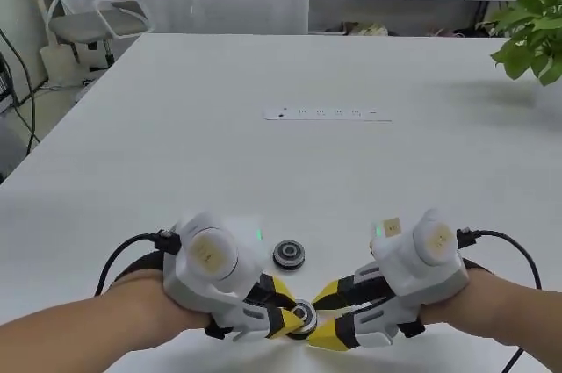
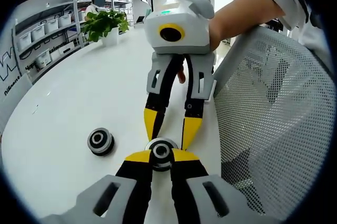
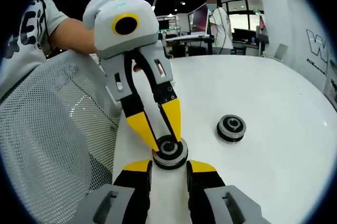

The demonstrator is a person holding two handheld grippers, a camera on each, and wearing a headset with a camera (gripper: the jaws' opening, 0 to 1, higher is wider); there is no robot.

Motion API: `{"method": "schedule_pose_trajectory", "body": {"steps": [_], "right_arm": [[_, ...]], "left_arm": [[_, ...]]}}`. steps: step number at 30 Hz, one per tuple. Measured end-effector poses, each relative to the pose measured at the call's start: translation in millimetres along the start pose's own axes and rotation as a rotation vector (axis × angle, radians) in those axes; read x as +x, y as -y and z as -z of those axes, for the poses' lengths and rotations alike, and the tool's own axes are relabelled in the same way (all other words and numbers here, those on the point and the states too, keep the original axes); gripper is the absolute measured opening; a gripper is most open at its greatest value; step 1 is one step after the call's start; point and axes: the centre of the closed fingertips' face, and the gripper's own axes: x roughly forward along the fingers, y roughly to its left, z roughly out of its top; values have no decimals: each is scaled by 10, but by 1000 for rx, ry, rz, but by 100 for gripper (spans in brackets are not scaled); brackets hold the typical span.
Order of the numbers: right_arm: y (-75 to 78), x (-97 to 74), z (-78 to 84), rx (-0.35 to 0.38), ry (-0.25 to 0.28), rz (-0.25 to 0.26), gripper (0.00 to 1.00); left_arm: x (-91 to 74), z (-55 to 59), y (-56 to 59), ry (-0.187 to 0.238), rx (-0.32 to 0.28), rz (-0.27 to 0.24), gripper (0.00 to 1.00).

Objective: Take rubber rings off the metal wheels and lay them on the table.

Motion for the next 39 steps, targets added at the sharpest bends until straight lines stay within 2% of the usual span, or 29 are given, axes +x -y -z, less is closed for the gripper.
{"method": "schedule_pose_trajectory", "body": {"steps": [5,18,34,39], "right_arm": [[0,29,-32,-17,8,9,25],[11,-31,-3,-39,-1,17,17],[9,-28,6,-62,-13,25,16],[2,-43,37,-75,-25,23,11]], "left_arm": [[-4,0,3,0,0,-1,8],[-8,3,0,4,0,-6,8],[-11,8,-2,7,-3,-11,8],[-12,9,-1,6,-3,-13,8]]}}
